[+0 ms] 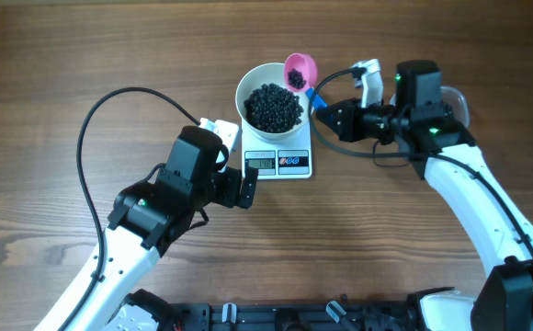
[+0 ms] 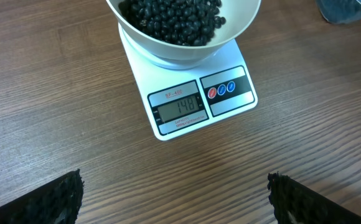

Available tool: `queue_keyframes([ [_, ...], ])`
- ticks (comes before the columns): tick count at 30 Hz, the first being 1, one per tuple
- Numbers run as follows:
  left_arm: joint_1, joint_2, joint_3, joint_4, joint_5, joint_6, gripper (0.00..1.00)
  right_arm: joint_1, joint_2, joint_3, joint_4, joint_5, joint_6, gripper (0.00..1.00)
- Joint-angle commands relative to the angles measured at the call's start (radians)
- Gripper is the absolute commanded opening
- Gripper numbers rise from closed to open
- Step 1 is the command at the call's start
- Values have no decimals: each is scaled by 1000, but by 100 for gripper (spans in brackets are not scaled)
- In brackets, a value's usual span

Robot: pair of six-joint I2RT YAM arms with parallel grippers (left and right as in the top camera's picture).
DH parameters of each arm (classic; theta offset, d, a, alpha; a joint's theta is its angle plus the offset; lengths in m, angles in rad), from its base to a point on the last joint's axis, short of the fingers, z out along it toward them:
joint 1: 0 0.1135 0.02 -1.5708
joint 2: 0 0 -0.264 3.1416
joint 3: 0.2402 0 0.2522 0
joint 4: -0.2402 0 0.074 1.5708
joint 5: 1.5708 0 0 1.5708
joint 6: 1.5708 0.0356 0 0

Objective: Scoop item into bowl and weigh 150g on scale
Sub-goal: 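Lift the filled scoop and carry it left over the white bowl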

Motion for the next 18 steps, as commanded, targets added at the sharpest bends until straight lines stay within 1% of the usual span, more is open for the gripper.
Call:
queue_keyframes([
  [1, -5, 0, 3, 3, -6, 20, 100, 37, 12, 6, 6, 77, -96, 4],
  [6, -5, 0, 3, 3, -6, 20, 100, 86, 12, 6, 7, 174, -193, 4],
  [8, -5, 0, 3, 3, -6, 20, 100, 100, 12, 6, 8, 203, -202, 4],
  [12, -5, 0, 3, 3, -6, 20, 100, 125, 12, 6, 8, 207, -271, 4],
  [18, -5, 0, 3, 3, -6, 20, 100, 143, 12, 6, 10, 210, -272, 4],
])
